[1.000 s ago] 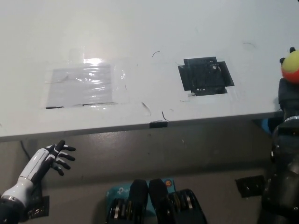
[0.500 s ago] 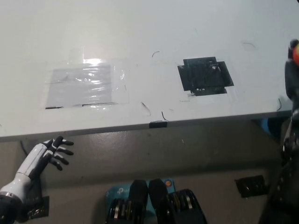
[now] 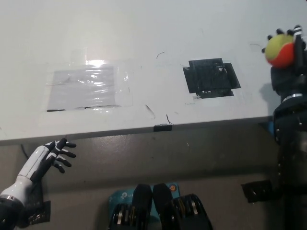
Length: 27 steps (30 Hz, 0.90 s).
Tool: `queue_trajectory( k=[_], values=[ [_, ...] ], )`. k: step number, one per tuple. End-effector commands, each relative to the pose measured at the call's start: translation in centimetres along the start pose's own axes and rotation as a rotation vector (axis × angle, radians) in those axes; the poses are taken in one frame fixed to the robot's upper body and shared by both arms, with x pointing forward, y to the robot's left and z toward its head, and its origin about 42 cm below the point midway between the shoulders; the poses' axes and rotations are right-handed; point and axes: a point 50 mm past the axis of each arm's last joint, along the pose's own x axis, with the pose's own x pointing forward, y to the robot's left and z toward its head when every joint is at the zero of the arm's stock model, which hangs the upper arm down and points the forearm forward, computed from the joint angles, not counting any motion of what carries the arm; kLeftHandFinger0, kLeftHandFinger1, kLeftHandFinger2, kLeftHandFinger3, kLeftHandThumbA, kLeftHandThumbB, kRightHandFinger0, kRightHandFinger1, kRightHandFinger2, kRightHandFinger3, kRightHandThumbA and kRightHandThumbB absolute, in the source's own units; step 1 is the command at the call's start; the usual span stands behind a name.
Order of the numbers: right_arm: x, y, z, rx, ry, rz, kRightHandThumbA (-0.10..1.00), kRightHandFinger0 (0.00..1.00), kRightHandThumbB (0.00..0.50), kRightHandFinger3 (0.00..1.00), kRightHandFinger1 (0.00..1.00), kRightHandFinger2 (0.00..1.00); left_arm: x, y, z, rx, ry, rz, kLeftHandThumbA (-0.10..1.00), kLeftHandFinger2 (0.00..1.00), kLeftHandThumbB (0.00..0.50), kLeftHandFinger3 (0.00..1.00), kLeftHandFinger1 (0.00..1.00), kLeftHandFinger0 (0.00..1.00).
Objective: The robot uses right hand to squeeze a small tennis ball placed on the black area of the table
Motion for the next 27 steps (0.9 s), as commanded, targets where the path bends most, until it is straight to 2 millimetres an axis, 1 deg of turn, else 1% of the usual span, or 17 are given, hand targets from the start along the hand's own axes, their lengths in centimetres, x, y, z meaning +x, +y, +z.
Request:
queue_trajectory(
  k=[1,5,8,9,10,11,13,14,15,16,18,19,20,21,25,26,27],
  values=[
    [3.6,4.3,0.4,-1.121,-0.652,0.298,-0.10,0.00,0.264,0.16,0.00,0.22,0.3,2.6,2.6,0.064,-0.116,0.028,0.98,0.54,0.051,0.65,0.45,0.40],
    [4.5,4.0,-0.8,-1.276,-0.698,0.329,-0.10,0.00,0.310,0.16,0.00,0.21,0.3,2.5,2.6,0.072,-0.106,0.033,0.98,0.55,0.057,0.64,0.45,0.40],
    [4.9,3.9,-1.4,-1.382,-0.735,0.351,-0.10,0.00,0.290,0.23,0.00,0.31,0.4,2.5,2.5,0.069,-0.113,0.030,0.99,0.55,0.063,0.65,0.46,0.40],
    [5.2,4.0,-1.9,-1.504,-0.782,0.386,-0.10,0.00,0.288,0.33,0.05,0.43,0.3,2.5,2.5,0.070,-0.104,0.030,0.99,0.55,0.067,0.65,0.46,0.41],
    [5.2,4.0,-2.0,-1.519,-0.790,0.390,-0.10,0.00,0.282,0.36,0.06,0.45,0.2,2.5,2.5,0.070,-0.103,0.031,0.99,0.55,0.067,0.66,0.46,0.41],
    [5.4,3.9,-2.3,-1.565,-0.815,0.421,-0.10,0.00,0.306,0.40,0.06,0.47,0.2,2.4,2.4,0.070,-0.100,0.030,0.97,0.55,0.044,0.65,0.45,0.41],
    [5.9,3.6,-3.0,-1.779,-0.887,0.473,-0.10,0.00,0.300,0.55,0.11,0.55,0.3,2.3,2.1,0.074,-0.103,0.025,0.97,0.54,0.050,0.65,0.45,0.40],
    [6.2,3.3,-3.3,-1.868,-0.873,0.516,-0.10,0.00,0.270,0.62,0.14,0.60,0.2,2.2,2.1,0.071,-0.099,0.024,0.97,0.54,0.062,0.64,0.45,0.40],
    [6.5,3.1,-3.8,-1.958,-0.875,0.546,-0.10,0.00,0.360,0.64,0.15,0.62,0.1,2.3,2.2,0.076,-0.097,0.023,0.98,0.54,0.086,0.64,0.45,0.40],
    [6.7,3.0,-4.1,-2.036,-0.892,0.563,-0.10,0.00,0.364,0.59,0.14,0.60,0.1,2.3,2.2,0.081,-0.100,0.023,1.00,0.53,0.085,0.63,0.44,0.39],
    [7.0,3.0,-4.4,-2.091,-0.902,0.578,-0.10,0.00,0.322,0.45,0.08,0.53,0.1,2.3,2.1,0.074,-0.108,0.023,1.00,0.53,0.077,0.63,0.44,0.39],
    [7.1,3.0,-4.6,-2.156,-0.931,0.583,-0.10,0.00,0.334,0.39,0.01,0.47,0.1,2.3,2.0,0.074,-0.105,0.022,1.00,0.53,0.066,0.64,0.45,0.40],
    [7.3,2.9,-5.0,-2.230,-0.938,0.608,-0.10,0.00,0.247,0.38,0.00,0.42,0.2,2.2,2.0,0.069,-0.102,0.019,1.00,0.54,0.080,0.65,0.46,0.42],
    [7.3,2.9,-5.1,-2.254,-0.958,0.618,-0.10,0.00,0.200,0.32,0.00,0.35,0.3,2.2,2.0,0.070,-0.104,0.019,1.00,0.54,0.082,0.65,0.46,0.42],
    [7.6,2.8,-5.8,-2.382,-0.945,0.636,-0.09,0.00,0.165,0.39,0.00,0.34,0.3,2.0,2.1,0.058,-0.115,0.018,0.99,0.52,0.094,0.63,0.44,0.39],
    [7.6,2.7,-6.3,-2.424,-0.910,0.644,-0.05,0.00,0.125,0.49,0.02,0.37,0.2,1.9,2.3,0.070,-0.112,0.018,1.00,0.50,0.132,0.62,0.42,0.36],
    [7.6,2.6,-6.5,-2.437,-0.901,0.639,-0.06,0.00,0.116,0.52,0.03,0.38,0.2,1.9,2.4,0.068,-0.111,0.017,1.00,0.50,0.126,0.61,0.42,0.35]
  ],
)
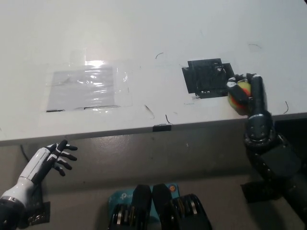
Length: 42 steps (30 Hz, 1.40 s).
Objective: The robot uses right hand to squeeze a small tennis ball placed on the black area of the table
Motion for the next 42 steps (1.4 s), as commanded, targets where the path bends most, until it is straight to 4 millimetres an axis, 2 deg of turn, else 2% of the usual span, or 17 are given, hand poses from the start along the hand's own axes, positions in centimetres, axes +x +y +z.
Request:
queue_trajectory(
  k=[1,3,4,5,7,9,10,12,13,14,15,17,18,19,22,25,42],
  values=[
    [4.2,-1.6,7.6,-1.297,-0.862,-0.048,-0.07,0.00,0.112,0.53,0.02,0.37,0.2,2.2,2.8,0.071,-0.124,0.022,1.00,0.51,0.126,0.61,0.42,0.35],
    [4.3,-1.2,7.5,-1.319,-0.837,-0.016,-0.09,0.00,0.071,0.65,0.11,0.36,0.3,2.3,2.8,0.073,-0.126,0.021,0.99,0.52,0.090,0.62,0.44,0.37],
    [4.3,-1.1,7.5,-1.312,-0.812,0.014,-0.07,0.10,0.038,0.71,0.20,0.39,0.4,2.4,3.0,0.073,-0.126,0.022,0.99,0.52,0.082,0.63,0.44,0.38],
    [4.3,-1.0,7.5,-1.310,-0.801,0.027,-0.08,0.19,0.058,0.73,0.28,0.39,0.3,2.4,3.0,0.070,-0.128,0.021,0.99,0.52,0.074,0.63,0.44,0.38],
    [4.3,-0.9,7.3,-1.325,-0.792,0.021,-0.05,0.29,0.129,0.67,0.36,0.40,0.4,2.4,3.2,0.056,-0.133,0.023,0.98,0.54,0.097,0.63,0.46,0.40],
    [4.4,-0.9,7.2,-1.331,-0.783,0.017,-0.03,0.36,0.141,0.66,0.43,0.46,0.6,2.5,3.3,0.067,-0.140,0.023,0.99,0.55,0.095,0.64,0.46,0.41],
    [4.3,-0.9,6.7,-1.356,-0.785,0.000,0.00,0.50,0.182,0.63,0.60,0.61,0.6,2.6,3.2,0.070,-0.143,0.023,0.98,0.54,0.080,0.63,0.46,0.41],
    [4.4,-0.7,6.4,-1.411,-0.744,0.022,0.10,0.72,0.144,0.76,0.90,0.89,0.6,2.6,3.1,0.071,-0.143,0.022,0.98,0.53,0.081,0.63,0.45,0.40],
    [4.4,-0.6,6.4,-1.422,-0.738,0.026,0.12,0.79,0.142,0.81,0.96,0.94,0.6,2.6,3.1,0.070,-0.143,0.023,0.98,0.53,0.080,0.63,0.45,0.40],
    [4.3,-0.5,6.2,-1.425,-0.746,0.019,0.12,0.85,0.184,0.83,1.00,1.00,0.6,2.6,3.0,0.074,-0.138,0.029,0.97,0.52,0.070,0.62,0.44,0.39],
    [4.2,-0.4,5.9,-1.425,-0.724,0.036,0.23,0.99,0.182,1.00,1.00,1.00,0.6,2.6,3.1,0.083,-0.135,0.028,0.97,0.51,0.070,0.61,0.43,0.38],
    [4.2,-0.3,5.7,-1.412,-0.714,0.052,0.33,1.00,0.204,1.00,1.00,1.00,0.6,2.6,3.0,0.078,-0.135,0.028,0.97,0.50,0.071,0.60,0.42,0.37],
    [4.2,-0.2,5.5,-1.411,-0.663,0.079,0.53,1.00,0.246,1.00,1.00,1.00,0.7,2.6,2.8,0.081,-0.135,0.027,0.98,0.51,0.092,0.61,0.42,0.36],
    [4.1,-0.2,5.4,-1.417,-0.649,0.078,0.65,1.00,0.284,1.00,1.00,1.00,0.7,2.6,2.7,0.076,-0.133,0.027,0.99,0.51,0.089,0.62,0.42,0.36],
    [4.1,-0.1,5.6,-1.391,-0.640,0.062,0.83,1.00,0.430,1.00,1.00,1.00,0.6,2.5,2.6,0.071,-0.128,0.030,0.99,0.52,0.104,0.61,0.42,0.37],
    [3.9,0.0,6.1,-1.338,-0.614,0.066,1.00,1.00,0.499,1.00,1.00,1.00,0.5,2.5,2.4,0.066,-0.127,0.028,1.00,0.52,0.095,0.62,0.44,0.39],
    [2.3,-1.0,11.2,-1.062,-0.583,0.122,1.00,1.00,0.500,1.00,1.00,1.00,-0.5,2.2,1.2,0.059,-0.100,0.042,1.00,0.52,0.094,0.62,0.43,0.38]
  ],
)
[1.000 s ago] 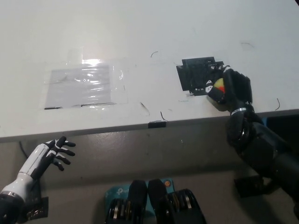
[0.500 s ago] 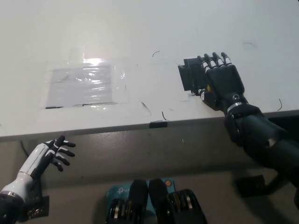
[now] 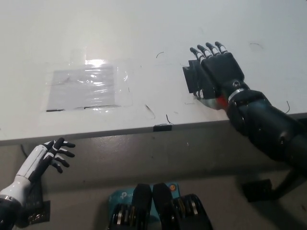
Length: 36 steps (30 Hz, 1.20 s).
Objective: The robot uses right hand to squeeze a small tennis ball placed on the black area of the table
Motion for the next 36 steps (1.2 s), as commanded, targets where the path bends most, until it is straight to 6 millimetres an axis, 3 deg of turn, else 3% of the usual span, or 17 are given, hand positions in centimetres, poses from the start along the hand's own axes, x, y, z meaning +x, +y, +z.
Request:
queue_trajectory(
  k=[1,7,9,10,11,12,13,14,15,16,17,18,19,22,23,27,36],
  values=[
    [0.8,-3.7,-1.0,0.001,0.017,-0.050,1.00,1.00,0.500,1.00,1.00,1.00,-0.4,1.5,0.8,0.034,-0.056,0.032,1.00,0.51,0.100,0.61,0.43,0.38],
    [0.1,-6.9,-1.1,0.140,0.007,-0.085,1.00,1.00,0.500,1.00,1.00,1.00,-0.8,1.3,0.3,0.015,-0.045,0.035,1.00,0.51,0.084,0.62,0.42,0.38],
    [-0.5,-7.9,-1.1,0.184,0.000,-0.117,1.00,1.00,0.460,1.00,1.00,1.00,-1.0,1.1,0.1,0.003,-0.039,0.036,0.98,0.50,0.072,0.61,0.41,0.37],
    [-1.1,-8.8,-1.0,0.207,0.030,-0.172,1.00,1.00,0.389,1.00,1.00,1.00,-1.0,1.2,0.1,0.013,-0.039,0.032,1.00,0.51,0.086,0.62,0.42,0.37],
    [-2.4,-10.8,-0.9,0.368,0.098,-0.285,0.62,0.96,0.258,1.00,1.00,1.00,-1.0,1.1,0.0,-0.002,-0.039,0.038,0.99,0.51,0.103,0.61,0.42,0.37],
    [-2.5,-10.8,-0.9,0.369,0.099,-0.285,0.59,0.83,0.252,1.00,1.00,1.00,-1.0,1.1,0.0,-0.002,-0.039,0.038,0.99,0.50,0.104,0.61,0.42,0.37],
    [-3.9,-12.0,-1.1,0.474,0.102,-0.348,0.47,0.55,0.183,1.00,0.95,1.00,-1.0,1.1,0.1,-0.001,-0.036,0.038,0.99,0.51,0.093,0.61,0.42,0.38],
    [-5.8,-13.0,-1.6,0.582,0.092,-0.409,0.44,0.38,0.134,1.00,0.62,0.87,-1.1,1.1,0.0,-0.004,-0.044,0.040,0.98,0.51,0.084,0.61,0.43,0.38],
    [-7.0,-13.2,-2.0,0.641,0.072,-0.450,0.41,0.19,0.125,0.88,0.36,0.58,-1.1,1.1,0.0,-0.010,-0.048,0.037,0.98,0.51,0.083,0.61,0.43,0.38],
    [-7.1,-13.3,-2.1,0.649,0.071,-0.455,0.39,0.09,0.122,0.82,0.23,0.45,-1.1,1.1,0.0,-0.010,-0.048,0.037,0.98,0.51,0.082,0.61,0.43,0.38],
    [-8.8,-13.8,-2.7,0.714,0.067,-0.510,0.39,0.14,0.115,0.69,0.22,0.39,-0.8,1.1,0.2,-0.007,-0.047,0.039,0.99,0.52,0.102,0.63,0.44,0.38],
    [-9.5,-13.8,-2.9,0.746,0.081,-0.512,0.41,0.15,0.112,0.68,0.21,0.38,-0.8,1.1,0.2,-0.012,-0.049,0.039,0.99,0.52,0.103,0.63,0.44,0.38],
    [-11.8,-13.5,-3.6,0.864,0.076,-0.570,0.27,0.02,0.101,0.63,0.10,0.29,-0.9,1.1,0.3,0.000,-0.051,0.037,1.00,0.51,0.133,0.62,0.42,0.37],
    [-14.6,-12.2,-4.8,0.974,0.072,-0.623,0.15,0.00,0.082,0.53,0.00,0.20,-0.9,1.0,0.3,0.016,-0.046,0.034,1.00,0.50,0.163,0.61,0.40,0.35],
    [-15.4,-11.4,-5.2,1.028,0.074,-0.631,0.14,0.00,0.050,0.48,0.02,0.14,-1.0,0.9,0.3,0.019,-0.039,0.036,1.00,0.52,0.133,0.62,0.41,0.35],
    [-20.4,-5.8,-8.4,1.298,0.098,-0.663,0.29,0.00,0.026,0.45,0.00,0.08,-1.1,1.0,0.2,0.011,-0.038,0.031,1.00,0.52,0.104,0.63,0.42,0.37],
    [-24.3,2.4,-9.5,1.564,0.368,-0.729,0.22,0.00,0.070,0.30,0.00,0.00,-1.1,1.0,0.0,0.034,-0.030,0.030,1.00,0.52,0.120,0.64,0.43,0.38]
  ],
)
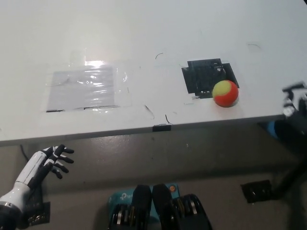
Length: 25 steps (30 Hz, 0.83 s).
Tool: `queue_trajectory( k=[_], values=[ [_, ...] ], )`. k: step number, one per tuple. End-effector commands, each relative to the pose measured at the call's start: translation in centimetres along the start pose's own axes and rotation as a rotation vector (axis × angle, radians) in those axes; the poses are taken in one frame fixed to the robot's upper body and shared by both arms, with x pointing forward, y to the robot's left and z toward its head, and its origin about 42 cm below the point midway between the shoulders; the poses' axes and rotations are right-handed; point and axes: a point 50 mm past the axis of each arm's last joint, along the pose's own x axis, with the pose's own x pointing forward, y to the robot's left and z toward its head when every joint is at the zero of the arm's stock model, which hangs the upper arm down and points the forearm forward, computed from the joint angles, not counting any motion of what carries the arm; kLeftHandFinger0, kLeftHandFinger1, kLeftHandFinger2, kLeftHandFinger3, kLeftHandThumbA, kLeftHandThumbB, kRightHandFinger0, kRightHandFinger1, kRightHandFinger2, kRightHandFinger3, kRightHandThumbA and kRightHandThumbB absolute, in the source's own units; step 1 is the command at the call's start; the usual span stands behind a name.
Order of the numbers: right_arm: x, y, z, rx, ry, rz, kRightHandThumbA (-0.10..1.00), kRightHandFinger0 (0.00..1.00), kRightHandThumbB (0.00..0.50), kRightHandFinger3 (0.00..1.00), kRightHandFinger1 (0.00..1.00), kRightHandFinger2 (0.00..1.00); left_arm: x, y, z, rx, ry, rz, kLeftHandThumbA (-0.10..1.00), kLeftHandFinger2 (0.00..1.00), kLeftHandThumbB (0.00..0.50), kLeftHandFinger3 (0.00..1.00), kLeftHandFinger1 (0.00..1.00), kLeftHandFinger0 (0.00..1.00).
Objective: The robot uses right hand to squeeze a small tennis ball placed on the black area of the table
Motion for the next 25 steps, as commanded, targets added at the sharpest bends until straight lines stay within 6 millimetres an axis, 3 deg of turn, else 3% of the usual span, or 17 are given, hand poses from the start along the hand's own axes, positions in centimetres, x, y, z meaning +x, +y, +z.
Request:
queue_trajectory(
  k=[1,3,5,6,9,11,19,25],
  values=[
    [-2.3,-2.5,-2.2,0.500,-0.068,-0.164,0.22,0.00,0.090,0.29,0.00,0.00,-0.2,1.5,1.0,0.049,-0.058,0.029,1.00,0.52,0.111,0.64,0.42,0.37],
    [-2.9,-1.9,-4.2,0.528,0.002,-0.192,0.26,0.00,0.108,0.25,0.00,0.00,0.0,1.4,1.0,0.039,-0.066,0.026,0.99,0.52,0.100,0.63,0.42,0.37],
    [-3.0,-1.7,-4.7,0.540,0.017,-0.199,0.29,0.00,0.107,0.24,0.00,0.00,0.0,1.4,1.0,0.036,-0.067,0.026,0.98,0.52,0.100,0.62,0.42,0.37],
    [-3.1,-1.3,-5.5,0.559,0.072,-0.214,0.30,0.00,0.106,0.25,0.00,0.00,-0.1,1.4,1.0,0.034,-0.064,0.024,0.99,0.52,0.124,0.63,0.42,0.37],
    [-3.4,-0.7,-7.3,0.549,0.146,-0.229,0.28,0.00,0.071,0.26,0.00,0.00,-0.1,1.4,1.1,0.036,-0.052,0.028,1.00,0.53,0.143,0.63,0.43,0.38],
    [-3.5,-0.4,-8.5,0.527,0.209,-0.234,0.28,0.00,0.082,0.25,0.00,0.00,-0.2,1.4,1.1,0.035,-0.063,0.024,1.00,0.53,0.125,0.63,0.44,0.38],
    [-2.5,-0.4,-8.8,0.426,0.298,-0.140,0.32,0.00,0.108,0.19,0.00,0.00,-0.1,1.5,1.3,0.025,-0.065,0.034,0.99,0.53,0.112,0.63,0.44,0.38],
    [-1.9,-0.7,-9.1,0.388,0.407,-0.113,0.37,0.02,0.089,0.33,0.02,0.07,0.1,1.6,1.6,0.026,-0.072,0.038,1.00,0.53,0.107,0.62,0.43,0.37]
  ],
)
